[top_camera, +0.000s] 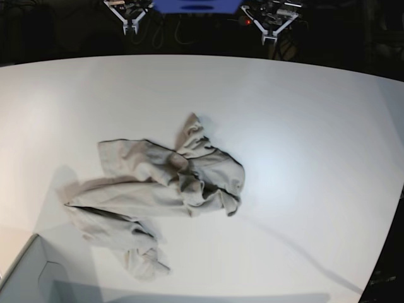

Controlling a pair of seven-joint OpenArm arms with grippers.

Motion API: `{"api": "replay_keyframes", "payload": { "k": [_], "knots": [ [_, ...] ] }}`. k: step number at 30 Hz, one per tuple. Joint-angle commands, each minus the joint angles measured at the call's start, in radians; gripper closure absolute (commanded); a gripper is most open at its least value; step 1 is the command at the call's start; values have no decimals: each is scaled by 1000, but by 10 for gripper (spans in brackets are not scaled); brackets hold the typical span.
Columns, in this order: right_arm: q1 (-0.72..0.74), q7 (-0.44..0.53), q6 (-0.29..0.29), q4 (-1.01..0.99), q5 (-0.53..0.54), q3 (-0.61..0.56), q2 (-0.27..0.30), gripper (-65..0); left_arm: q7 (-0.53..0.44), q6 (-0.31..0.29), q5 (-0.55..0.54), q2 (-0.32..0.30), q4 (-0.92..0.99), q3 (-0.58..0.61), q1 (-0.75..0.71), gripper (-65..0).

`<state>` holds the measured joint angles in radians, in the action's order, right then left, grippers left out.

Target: Layout the t-shirt on the table in an organized manner, then fold the t-shirt properly

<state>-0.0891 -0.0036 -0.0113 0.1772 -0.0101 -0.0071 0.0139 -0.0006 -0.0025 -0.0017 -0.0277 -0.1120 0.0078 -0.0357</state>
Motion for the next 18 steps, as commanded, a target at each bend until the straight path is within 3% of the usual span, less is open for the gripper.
{"api": "replay_keyframes", "payload": {
  "k": [1,18],
  "knots": [
    [-5,0,17,3,5,0,1,0,3,6,2,-2,-1,1,-7,0],
    [-7,0,17,3,5,0,16,0,1,6,2,-2,-5,1,-28,0]
  ]
}}
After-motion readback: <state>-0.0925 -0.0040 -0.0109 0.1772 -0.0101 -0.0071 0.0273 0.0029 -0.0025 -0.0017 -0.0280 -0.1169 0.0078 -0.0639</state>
